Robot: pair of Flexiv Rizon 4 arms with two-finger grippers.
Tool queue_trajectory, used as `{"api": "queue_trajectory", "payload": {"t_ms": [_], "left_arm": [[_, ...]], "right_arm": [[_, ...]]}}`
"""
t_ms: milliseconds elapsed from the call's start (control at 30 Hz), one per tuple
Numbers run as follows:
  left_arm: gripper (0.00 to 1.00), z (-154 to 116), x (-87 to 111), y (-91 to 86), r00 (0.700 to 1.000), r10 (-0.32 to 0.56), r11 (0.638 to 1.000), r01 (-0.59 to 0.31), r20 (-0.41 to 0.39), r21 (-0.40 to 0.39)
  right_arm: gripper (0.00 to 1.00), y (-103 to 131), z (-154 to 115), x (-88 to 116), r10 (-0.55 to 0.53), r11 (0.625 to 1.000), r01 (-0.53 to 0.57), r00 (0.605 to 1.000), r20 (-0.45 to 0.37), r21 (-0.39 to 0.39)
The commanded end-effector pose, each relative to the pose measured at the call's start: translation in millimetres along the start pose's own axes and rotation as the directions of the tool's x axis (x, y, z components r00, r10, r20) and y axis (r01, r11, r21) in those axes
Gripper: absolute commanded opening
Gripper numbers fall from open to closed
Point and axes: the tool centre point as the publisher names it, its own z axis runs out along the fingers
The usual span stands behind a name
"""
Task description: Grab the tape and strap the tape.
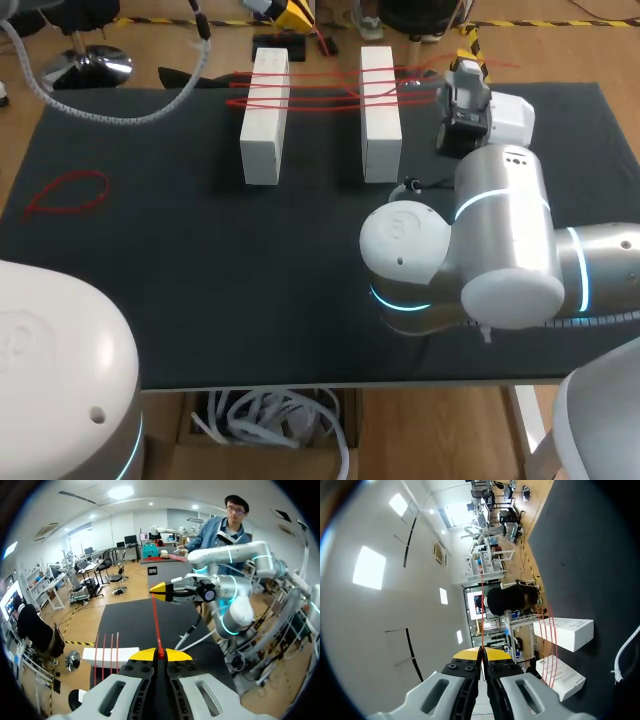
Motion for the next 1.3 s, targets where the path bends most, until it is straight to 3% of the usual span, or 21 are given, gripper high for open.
{"api": "queue_trajectory", "payload": {"t_ms": [33, 367, 433, 467, 533, 633, 667, 1267, 1300], "left_arm": [[0.0, 0.0, 3.5, 0.5, 1.0, 0.0, 1.0, 0.0, 0.012, 0.001], [0.0, 0.0, 3.5, 0.5, 1.0, 0.0, 1.0, 0.0, 0.012, 0.001], [0.0, 0.0, 3.5, 0.5, 1.0, 0.0, 1.0, 0.0, 0.012, 0.001], [0.0, 0.0, 3.5, 0.5, 1.0, 0.0, 1.0, 0.0, 0.012, 0.001], [0.0, 0.0, 3.5, 0.5, 1.0, 0.0, 1.0, 0.0, 0.012, 0.001], [0.0, 0.0, 3.5, 0.5, 1.0, 0.0, 1.0, 0.0, 0.012, 0.001], [0.0, 0.0, 3.5, 0.5, 1.0, 0.0, 1.0, 0.0, 0.012, 0.001], [0.0, 0.0, 3.5, 0.5, 1.0, 0.0, 1.0, 0.0, 0.012, 0.001], [0.0, 0.0, 3.5, 0.5, 1.0, 0.0, 1.0, 0.0, 0.012, 0.001]], "right_arm": [[0.0, 0.9, 0.2, 3.2, -0.002, 1.0, 0.002, 1.0, 0.008, 0.001], [0.0, 0.9, 0.2, 3.2, -0.002, 1.0, 0.002, 1.0, 0.008, 0.001], [0.0, 7.4, 4.8, 7.8, -0.142, 0.99, 0.142, 0.99, -0.011, -0.016], [0.0, 10.7, 6.8, 10.7, -0.285, 0.958, 0.285, 0.959, 0.004, -0.031], [0.0, 13.5, 8.6, 17.5, -0.4, 0.916, 0.4, 0.917, 0.015, -0.034], [0.0, 6.3, 6.7, 27.5, -0.567, 0.823, 0.568, 0.823, -0.047, 0.015], [0.0, 3.6, 5.1, 31.0, -0.585, 0.809, 0.587, 0.809, -0.06, 0.028], [0.0, 3.6, 5.1, 31.0, -0.585, 0.809, 0.587, 0.809, -0.06, 0.028], [0.0, 2.8, 6.2, 32.3, -0.654, 0.755, 0.655, 0.756, -0.033, 0.044]]}}
